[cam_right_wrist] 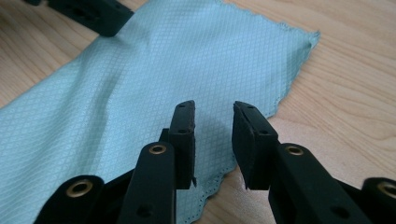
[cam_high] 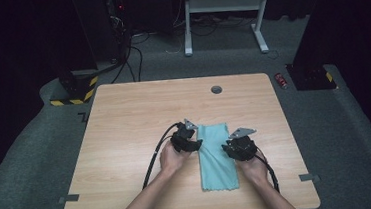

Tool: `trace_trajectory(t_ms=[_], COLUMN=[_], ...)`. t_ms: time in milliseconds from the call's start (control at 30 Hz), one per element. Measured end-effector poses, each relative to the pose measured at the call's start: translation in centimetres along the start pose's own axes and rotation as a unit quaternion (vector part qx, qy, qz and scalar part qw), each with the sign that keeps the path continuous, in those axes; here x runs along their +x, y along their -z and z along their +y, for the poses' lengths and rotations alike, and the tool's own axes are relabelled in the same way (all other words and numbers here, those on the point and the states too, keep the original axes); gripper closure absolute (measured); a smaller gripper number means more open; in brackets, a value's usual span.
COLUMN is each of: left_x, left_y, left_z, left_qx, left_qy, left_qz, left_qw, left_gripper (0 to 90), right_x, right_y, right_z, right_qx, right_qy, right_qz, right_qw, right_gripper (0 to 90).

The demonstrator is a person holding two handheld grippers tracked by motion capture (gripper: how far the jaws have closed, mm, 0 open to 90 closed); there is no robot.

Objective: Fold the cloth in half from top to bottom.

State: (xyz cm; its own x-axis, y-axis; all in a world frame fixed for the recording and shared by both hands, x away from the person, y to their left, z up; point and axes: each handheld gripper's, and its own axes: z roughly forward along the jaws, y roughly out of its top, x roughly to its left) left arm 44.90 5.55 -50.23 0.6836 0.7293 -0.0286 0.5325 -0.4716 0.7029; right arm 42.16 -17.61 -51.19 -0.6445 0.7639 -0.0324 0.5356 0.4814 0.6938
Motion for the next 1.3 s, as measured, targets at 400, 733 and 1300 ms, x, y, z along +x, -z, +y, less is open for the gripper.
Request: trace_trajectory(t_ms=[400, 733, 1300], left_x=[-3.1, -5.3, -6.8], left_y=[1.5, 4.0, 3.8], left_z=[-2.7, -4.7, -5.1], left_qx=[0.039, 0.025, 0.036], left_qy=[-0.032, -0.02, -0.035], left_qz=[-0.014, -0.043, -0.074], left_qw=[0.9986, 0.9985, 0.996], left_gripper=[48.5, 46.6, 87.8], right_x=[2.2, 1.3, 1.4], right_y=[2.1, 2.5, 1.9], right_z=[-1.3, -2.2, -2.2], right_qx=[-0.008, -0.004, 0.007], right_qy=[0.023, 0.005, 0.008], right_qz=[0.019, 0.008, 0.005], right_qw=[0.9995, 0.9999, 0.9999], right_gripper=[66.0, 65.1, 65.0])
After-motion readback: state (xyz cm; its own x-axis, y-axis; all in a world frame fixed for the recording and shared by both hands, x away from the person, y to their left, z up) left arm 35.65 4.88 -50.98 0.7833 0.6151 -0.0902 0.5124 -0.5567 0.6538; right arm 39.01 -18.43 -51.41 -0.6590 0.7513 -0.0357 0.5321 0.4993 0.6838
